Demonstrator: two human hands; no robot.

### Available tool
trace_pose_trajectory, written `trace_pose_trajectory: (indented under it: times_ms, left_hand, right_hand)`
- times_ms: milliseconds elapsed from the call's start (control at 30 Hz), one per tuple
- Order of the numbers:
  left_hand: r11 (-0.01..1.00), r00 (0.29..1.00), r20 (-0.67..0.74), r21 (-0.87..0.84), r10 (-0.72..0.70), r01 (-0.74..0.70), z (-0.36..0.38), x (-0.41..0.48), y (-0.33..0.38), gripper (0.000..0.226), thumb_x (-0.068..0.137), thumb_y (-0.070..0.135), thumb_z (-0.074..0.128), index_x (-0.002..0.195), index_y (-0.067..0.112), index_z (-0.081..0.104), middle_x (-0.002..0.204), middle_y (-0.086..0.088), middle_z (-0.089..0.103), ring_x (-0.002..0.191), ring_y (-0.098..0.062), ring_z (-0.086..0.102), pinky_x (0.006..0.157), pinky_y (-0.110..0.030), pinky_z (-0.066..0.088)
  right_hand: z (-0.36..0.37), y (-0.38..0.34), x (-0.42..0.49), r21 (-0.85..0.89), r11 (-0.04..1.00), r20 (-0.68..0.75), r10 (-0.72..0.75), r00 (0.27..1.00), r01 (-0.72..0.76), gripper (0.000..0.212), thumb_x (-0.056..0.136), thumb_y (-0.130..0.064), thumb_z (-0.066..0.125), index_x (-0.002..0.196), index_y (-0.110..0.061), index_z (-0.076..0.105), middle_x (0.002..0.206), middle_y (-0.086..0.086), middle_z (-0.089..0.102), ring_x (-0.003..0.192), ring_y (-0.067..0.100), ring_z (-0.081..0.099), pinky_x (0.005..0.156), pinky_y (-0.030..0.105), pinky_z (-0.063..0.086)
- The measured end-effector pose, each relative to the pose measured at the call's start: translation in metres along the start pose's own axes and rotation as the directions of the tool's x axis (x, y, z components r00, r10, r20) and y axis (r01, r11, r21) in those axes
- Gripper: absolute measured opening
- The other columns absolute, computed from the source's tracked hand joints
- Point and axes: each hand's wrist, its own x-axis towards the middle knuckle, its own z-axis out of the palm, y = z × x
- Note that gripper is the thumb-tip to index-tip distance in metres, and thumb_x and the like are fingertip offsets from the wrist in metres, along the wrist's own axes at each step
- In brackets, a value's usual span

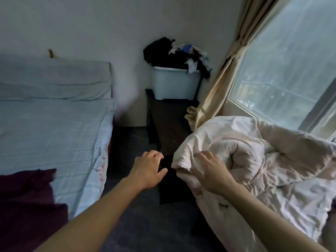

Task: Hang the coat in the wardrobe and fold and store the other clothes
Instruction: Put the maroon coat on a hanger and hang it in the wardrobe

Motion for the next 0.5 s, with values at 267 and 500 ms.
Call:
trace_pose_trajectory:
  times_ms: [267, 500]
  left_hand:
    - [0.974, 0.968, -0.109, -0.001, -0.227, 0.228, -0.024, 0.04, -0.09, 0.052, 0.093, 0.052, 0.052, 0.137, 0.026, 0.045, 0.143, 0.005, 0.042, 0.128, -0.019, 0.043, 0.105, -0.043, 0.039]
    - [0.868, 0.863, -0.115, 0.009, -0.492, 0.496, -0.026, 0.042, -0.181, 0.047, 0.091, 0.053, 0.053, 0.129, 0.027, 0.049, 0.135, 0.005, 0.049, 0.119, -0.021, 0.048, 0.095, -0.04, 0.042]
  right_hand:
    - [0.019, -0.049, 0.145, 0.027, 0.967, 0.039, -0.254, 0.966, 0.253, 0.06, 0.095, -0.055, 0.048, 0.147, -0.028, 0.035, 0.15, -0.002, 0.034, 0.14, 0.024, 0.031, 0.111, 0.047, 0.037]
    - [0.065, -0.125, 0.248, 0.133, 0.874, 0.108, -0.481, 0.87, 0.467, 0.061, 0.096, -0.053, 0.049, 0.149, -0.028, 0.032, 0.154, -0.001, 0.03, 0.142, 0.022, 0.027, 0.112, 0.05, 0.034]
